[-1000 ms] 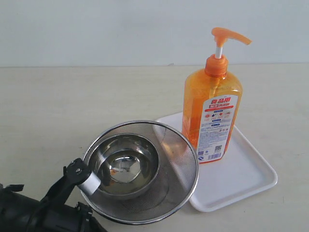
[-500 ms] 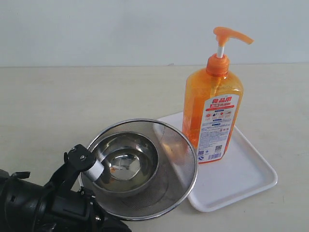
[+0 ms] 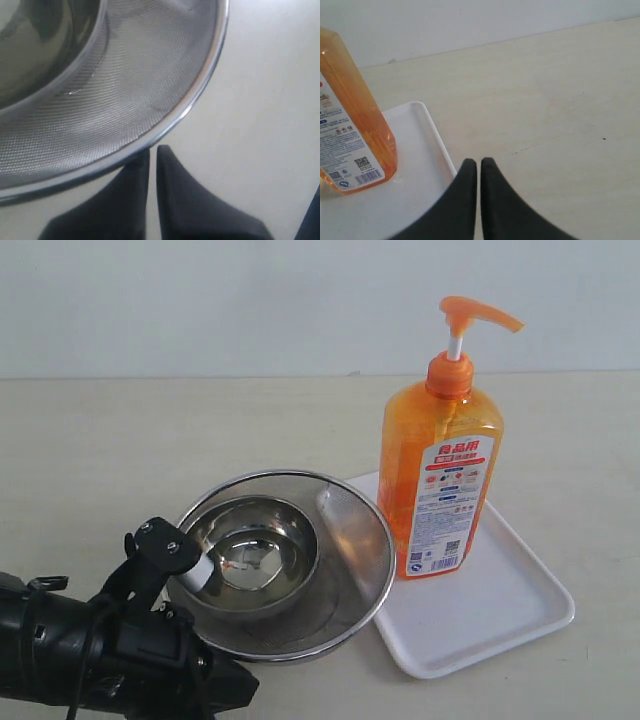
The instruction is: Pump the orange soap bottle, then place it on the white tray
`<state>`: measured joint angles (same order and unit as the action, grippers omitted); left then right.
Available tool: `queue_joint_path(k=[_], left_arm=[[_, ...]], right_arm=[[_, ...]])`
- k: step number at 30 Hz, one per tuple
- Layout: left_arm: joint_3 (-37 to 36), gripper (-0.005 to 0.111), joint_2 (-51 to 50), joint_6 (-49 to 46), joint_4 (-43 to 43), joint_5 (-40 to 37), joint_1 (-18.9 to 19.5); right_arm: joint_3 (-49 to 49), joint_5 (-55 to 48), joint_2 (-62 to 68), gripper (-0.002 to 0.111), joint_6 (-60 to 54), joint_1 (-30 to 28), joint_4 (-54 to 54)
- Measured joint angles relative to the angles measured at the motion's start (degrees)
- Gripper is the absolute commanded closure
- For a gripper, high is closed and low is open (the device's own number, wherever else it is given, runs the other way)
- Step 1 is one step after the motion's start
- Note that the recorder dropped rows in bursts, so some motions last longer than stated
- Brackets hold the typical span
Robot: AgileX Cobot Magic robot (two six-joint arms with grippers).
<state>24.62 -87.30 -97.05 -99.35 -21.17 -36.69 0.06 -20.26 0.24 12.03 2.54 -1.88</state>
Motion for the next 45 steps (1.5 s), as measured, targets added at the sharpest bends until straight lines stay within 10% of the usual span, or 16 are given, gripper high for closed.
queue_joint_path(k=[45], left_arm=[[-9.77, 0.102, 33.79, 3.95, -0.15, -4.95, 0.00]], right_arm=[[0.00, 0.00, 0.00, 0.108, 0.00, 0.00, 0.00]])
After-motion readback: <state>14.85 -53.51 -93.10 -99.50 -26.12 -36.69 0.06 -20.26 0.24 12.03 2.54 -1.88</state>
